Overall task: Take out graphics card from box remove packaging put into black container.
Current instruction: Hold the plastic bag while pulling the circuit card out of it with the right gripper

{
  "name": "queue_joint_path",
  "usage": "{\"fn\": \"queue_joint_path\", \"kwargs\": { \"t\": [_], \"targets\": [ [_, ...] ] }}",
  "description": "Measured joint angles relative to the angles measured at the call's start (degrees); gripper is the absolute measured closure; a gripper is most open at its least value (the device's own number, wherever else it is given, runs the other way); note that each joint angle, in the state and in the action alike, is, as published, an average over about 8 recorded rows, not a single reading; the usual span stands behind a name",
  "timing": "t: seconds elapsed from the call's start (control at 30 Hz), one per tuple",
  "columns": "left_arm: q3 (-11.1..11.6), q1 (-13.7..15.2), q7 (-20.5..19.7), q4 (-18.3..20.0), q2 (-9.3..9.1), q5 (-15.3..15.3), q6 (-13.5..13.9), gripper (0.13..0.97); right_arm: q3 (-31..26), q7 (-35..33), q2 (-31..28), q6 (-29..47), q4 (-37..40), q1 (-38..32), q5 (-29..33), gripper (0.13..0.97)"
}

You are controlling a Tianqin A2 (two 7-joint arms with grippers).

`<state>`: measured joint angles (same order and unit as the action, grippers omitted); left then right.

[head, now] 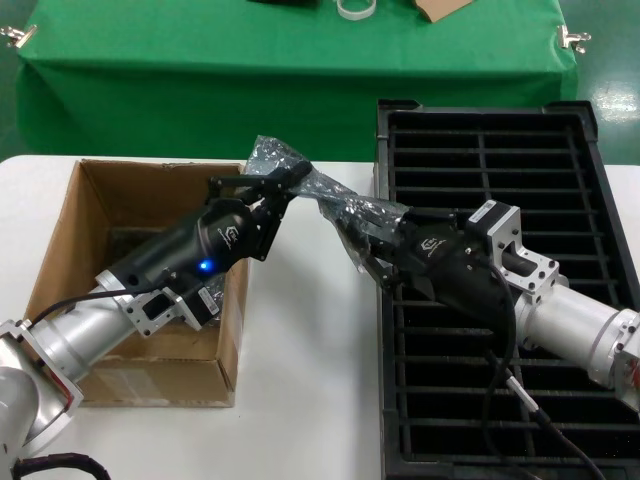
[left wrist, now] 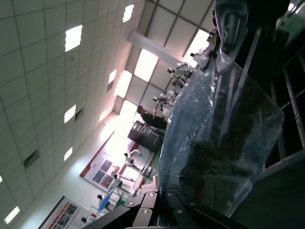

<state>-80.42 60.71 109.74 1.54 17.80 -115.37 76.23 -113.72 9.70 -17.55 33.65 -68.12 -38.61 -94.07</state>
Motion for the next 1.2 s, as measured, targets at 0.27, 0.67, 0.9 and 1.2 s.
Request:
{"fn": "queue_joint_path", "kwargs": {
  "t": [0.27,0.67,0.9,1.2],
  "targets": [
    [-0.8,-0.4,-3.4,0.5,0.28,0.8,1.7,0.958,0.2,-1.1,0.3,0.9,1.5,-0.6,-0.7,0.842],
    [-1.3,-0.3,-2.4,0.4,0.72,1.2,1.1,0.958,0.4,-2.3,0.7,1.6,3.1,-1.4,-1.0,0.934],
    [-1.1,0.0,3.0,-0.1,1.14,1.1,-0.5,0.958,0.3,-1.8,0.5,1.2,2.4,-1.3,-0.5,0.957],
    [-1.1,0.3,6.9,-0.4,1.66,1.1,-1.6,0.958,-0.2,1.7,-1.4,-0.6,-2.1,-0.5,2.3,0.961]
  ]
}}
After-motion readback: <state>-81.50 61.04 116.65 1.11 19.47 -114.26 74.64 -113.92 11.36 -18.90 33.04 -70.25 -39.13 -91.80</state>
